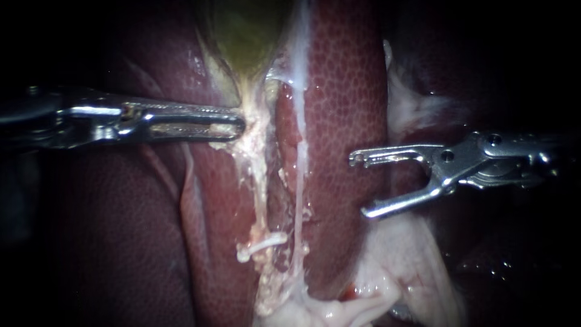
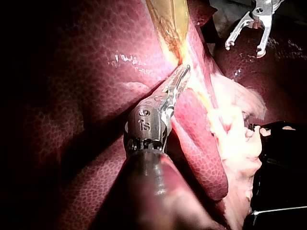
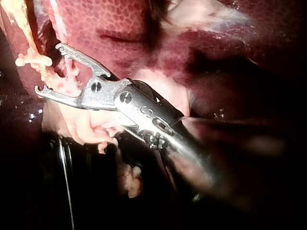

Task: Going back first clip left tube

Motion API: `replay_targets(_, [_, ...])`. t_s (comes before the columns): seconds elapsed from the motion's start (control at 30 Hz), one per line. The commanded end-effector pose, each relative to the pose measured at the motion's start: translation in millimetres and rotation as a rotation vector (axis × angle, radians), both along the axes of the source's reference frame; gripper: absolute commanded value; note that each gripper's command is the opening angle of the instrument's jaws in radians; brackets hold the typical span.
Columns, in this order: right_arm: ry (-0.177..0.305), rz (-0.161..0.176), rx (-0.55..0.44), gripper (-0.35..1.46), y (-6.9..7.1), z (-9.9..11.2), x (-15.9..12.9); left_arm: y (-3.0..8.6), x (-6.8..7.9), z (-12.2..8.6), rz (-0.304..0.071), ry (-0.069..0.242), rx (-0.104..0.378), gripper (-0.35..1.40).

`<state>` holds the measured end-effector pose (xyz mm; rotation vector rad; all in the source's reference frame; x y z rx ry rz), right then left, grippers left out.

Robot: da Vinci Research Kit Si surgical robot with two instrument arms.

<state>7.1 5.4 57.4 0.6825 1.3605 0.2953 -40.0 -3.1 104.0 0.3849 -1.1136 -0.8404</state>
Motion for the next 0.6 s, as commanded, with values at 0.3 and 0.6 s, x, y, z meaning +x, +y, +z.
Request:
replay_targets(0.3, [0.001, 0.001, 0.0, 0.6, 0.1, -0.1, 0.1, 0.0, -0.1, 0.0, 0.002, -0.002, 0.001, -0.35])
replay_targets(0.6, [0.001, 0.001, 0.0, 0.6, 0.1, -0.1, 0.1, 0.0, -0.1, -0.1, 0.002, -0.002, 0.001, -0.35])
